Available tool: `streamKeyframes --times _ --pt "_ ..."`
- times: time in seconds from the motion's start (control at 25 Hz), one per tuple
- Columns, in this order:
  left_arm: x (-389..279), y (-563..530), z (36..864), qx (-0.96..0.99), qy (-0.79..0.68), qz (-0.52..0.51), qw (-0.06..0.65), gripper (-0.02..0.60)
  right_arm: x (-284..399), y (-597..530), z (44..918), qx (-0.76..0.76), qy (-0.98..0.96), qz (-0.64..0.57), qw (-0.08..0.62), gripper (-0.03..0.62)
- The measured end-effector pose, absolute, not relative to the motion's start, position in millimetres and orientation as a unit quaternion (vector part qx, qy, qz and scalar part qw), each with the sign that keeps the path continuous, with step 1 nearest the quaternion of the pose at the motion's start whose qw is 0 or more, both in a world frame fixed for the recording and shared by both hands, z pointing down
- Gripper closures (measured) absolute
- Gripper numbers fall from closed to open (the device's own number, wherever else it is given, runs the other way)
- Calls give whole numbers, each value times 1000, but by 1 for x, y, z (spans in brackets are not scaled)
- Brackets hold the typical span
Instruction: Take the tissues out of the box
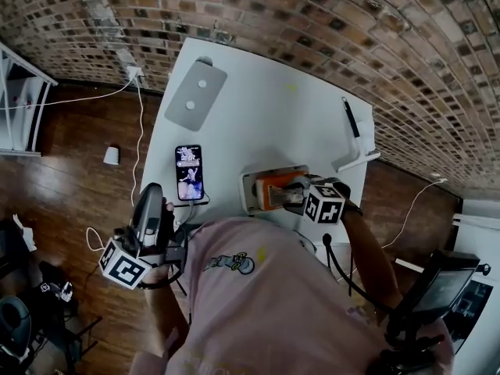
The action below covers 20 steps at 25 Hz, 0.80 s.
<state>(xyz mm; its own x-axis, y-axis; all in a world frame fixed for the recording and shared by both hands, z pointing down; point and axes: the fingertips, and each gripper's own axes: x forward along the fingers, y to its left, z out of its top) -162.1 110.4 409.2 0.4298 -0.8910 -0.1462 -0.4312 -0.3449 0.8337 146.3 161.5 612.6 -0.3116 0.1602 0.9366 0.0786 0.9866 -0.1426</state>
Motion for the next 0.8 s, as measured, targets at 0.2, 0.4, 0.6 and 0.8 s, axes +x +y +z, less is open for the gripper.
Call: streamKeyframes --times 0.2,0.4,0.6,0.8 --pt "-156 107 412 763 -430 -301 377 578 145 141 608 -12 -818 26 574 373" --pt "-159 107 417 758 -435 -302 382 578 143 148 627 -40 -808 45 586 427" --pt "-165 107 413 757 -440 -307 374 578 135 135 576 -37 -838 31 544 545" --pt "-168 107 416 752 -443 -311 375 578 133 40 454 147 -903 -47 401 559"
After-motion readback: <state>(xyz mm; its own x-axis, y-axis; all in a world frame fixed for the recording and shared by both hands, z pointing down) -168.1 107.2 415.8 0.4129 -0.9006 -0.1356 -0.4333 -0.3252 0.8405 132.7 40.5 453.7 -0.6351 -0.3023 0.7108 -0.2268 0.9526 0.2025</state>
